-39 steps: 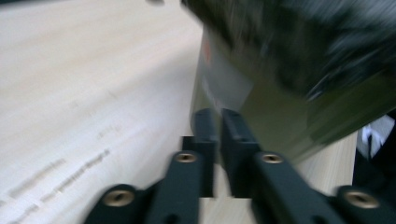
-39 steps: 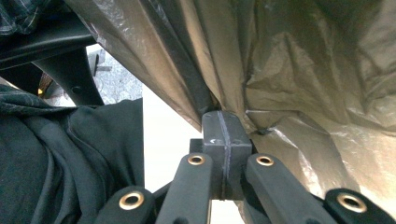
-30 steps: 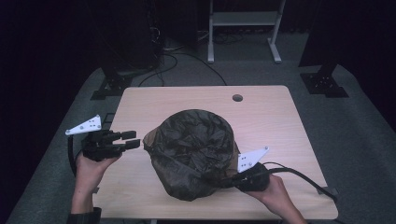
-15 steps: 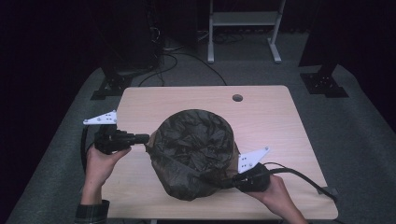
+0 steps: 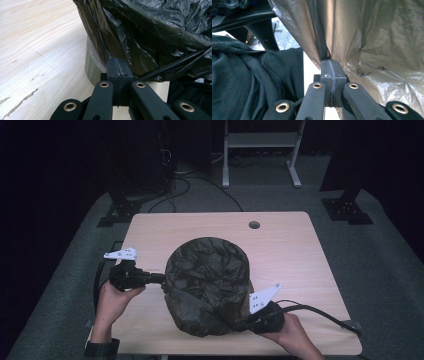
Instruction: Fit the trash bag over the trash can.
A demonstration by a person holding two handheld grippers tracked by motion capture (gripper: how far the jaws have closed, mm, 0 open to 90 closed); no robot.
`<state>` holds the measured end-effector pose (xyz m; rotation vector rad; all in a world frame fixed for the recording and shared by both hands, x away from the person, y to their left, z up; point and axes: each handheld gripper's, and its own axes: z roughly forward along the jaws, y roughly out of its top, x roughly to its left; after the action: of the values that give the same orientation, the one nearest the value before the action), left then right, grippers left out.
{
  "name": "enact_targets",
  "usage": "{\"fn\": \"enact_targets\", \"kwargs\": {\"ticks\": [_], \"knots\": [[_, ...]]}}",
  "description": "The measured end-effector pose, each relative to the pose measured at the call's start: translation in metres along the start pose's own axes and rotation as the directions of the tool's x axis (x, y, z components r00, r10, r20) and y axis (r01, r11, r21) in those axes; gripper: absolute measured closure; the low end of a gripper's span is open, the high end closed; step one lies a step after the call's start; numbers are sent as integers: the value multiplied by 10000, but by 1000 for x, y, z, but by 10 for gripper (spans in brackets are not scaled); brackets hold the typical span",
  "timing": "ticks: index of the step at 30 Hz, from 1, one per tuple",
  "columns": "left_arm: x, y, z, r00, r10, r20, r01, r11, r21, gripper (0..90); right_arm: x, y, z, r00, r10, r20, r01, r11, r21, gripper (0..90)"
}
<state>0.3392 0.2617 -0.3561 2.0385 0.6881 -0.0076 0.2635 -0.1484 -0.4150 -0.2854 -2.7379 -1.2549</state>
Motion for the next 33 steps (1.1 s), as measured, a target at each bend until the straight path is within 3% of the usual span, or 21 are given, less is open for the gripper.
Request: {"fn": "enact_targets", "kwargs": {"ticks": [5, 6, 8, 9, 10, 13, 19, 25, 30, 33], "knots": [[3, -4, -1, 9994, -160, -298, 166, 9997, 191, 900, 2, 1, 5, 9998, -29, -173, 27, 9999, -112, 900], [4, -5, -1, 9994, -178, -287, 185, 9996, 220, 900, 2, 2, 7, 9998, -110, -153, 109, 9999, -41, 900], [6, -7, 1, 9955, -207, -922, 265, 9977, 616, 900, 4, 5, 10, 9996, -269, -64, 270, 9995, 169, 900], [8, -9, 3, 9943, -250, -1040, 337, 9960, 823, 900, 5, 6, 12, 9996, -282, 13, 281, 9991, 304, 900], [11, -12, 5, 9953, -323, -909, 392, 9964, 755, 900, 4, 6, 13, 9994, -319, 133, 312, 9981, 531, 900], [16, -16, 9, 9937, -427, -1037, 516, 9951, 845, 900, 2, 3, 16, 9988, -282, 411, 247, 9962, 832, 900], [28, -23, 21, 9895, -444, -1377, 594, 9925, 1068, 900, -14, -10, 15, 9954, 144, 950, -231, 9956, 911, 900], [41, -32, 39, 9832, -526, -1745, 811, 9837, 1603, 900, -37, -29, 14, 9879, 883, 1278, -996, 9914, 846, 900], [46, -37, 50, 9775, -392, -2073, 836, 9742, 2098, 900, -44, -38, 19, 9814, 1078, 1589, -1270, 9851, 1162, 900], [46, -37, 52, 9778, -348, -2067, 787, 9749, 2082, 900, -46, -40, 20, 9800, 1120, 1644, -1325, 9839, 1196, 900]]}}
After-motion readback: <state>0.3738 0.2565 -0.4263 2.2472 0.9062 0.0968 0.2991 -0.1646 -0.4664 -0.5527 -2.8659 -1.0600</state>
